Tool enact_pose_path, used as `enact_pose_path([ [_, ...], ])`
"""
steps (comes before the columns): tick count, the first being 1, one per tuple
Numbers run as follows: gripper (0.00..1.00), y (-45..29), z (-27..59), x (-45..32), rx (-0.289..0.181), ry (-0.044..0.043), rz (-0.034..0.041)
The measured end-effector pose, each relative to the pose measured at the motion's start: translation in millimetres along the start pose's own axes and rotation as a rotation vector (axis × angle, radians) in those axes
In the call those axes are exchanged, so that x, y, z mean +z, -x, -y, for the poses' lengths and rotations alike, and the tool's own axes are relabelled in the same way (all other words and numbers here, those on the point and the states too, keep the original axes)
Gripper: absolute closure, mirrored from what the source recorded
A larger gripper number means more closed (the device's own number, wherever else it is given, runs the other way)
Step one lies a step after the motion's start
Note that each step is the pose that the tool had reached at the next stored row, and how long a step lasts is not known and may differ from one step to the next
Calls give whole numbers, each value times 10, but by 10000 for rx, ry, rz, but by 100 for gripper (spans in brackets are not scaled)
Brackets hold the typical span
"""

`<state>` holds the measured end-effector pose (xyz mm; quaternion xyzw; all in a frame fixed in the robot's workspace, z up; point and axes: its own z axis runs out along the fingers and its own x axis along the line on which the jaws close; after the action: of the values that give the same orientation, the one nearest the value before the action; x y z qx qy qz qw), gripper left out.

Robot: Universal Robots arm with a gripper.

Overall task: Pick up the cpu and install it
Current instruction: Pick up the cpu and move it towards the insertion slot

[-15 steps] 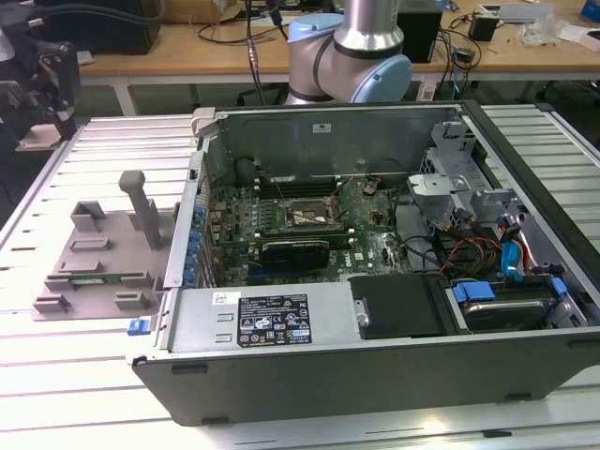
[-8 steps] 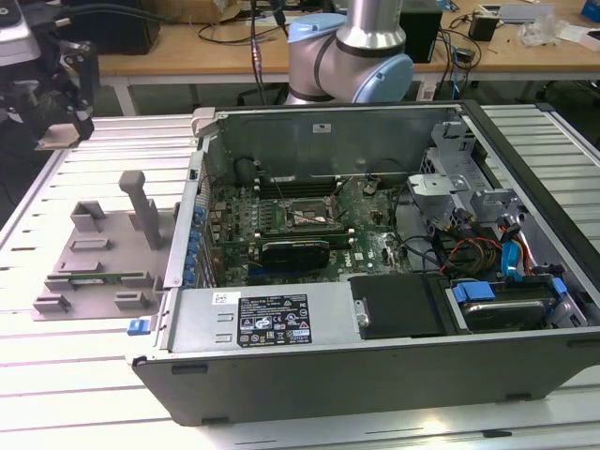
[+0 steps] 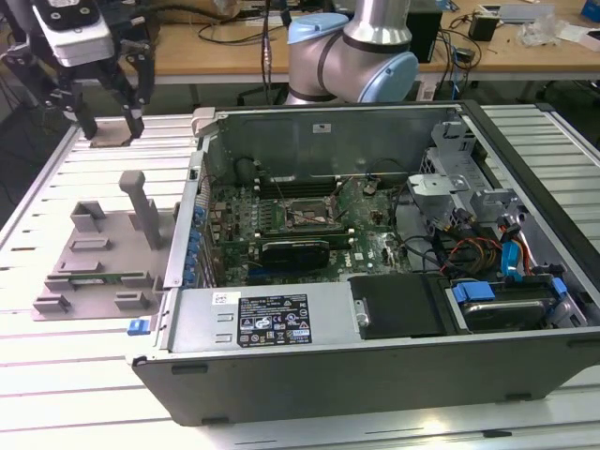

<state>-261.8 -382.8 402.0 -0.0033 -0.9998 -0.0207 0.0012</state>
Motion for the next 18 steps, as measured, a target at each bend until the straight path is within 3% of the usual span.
enact_pose_path([
  [1, 45, 135, 1, 0, -1, 1, 1],
  [4, 45, 314, 0, 0, -1, 1, 1],
  [9, 45, 474, -1, -1, 0, 0, 0],
  [13, 45, 667, -1, -2, 0, -1, 0],
  [18, 45, 828, 0, -2, 0, 0, 0],
])
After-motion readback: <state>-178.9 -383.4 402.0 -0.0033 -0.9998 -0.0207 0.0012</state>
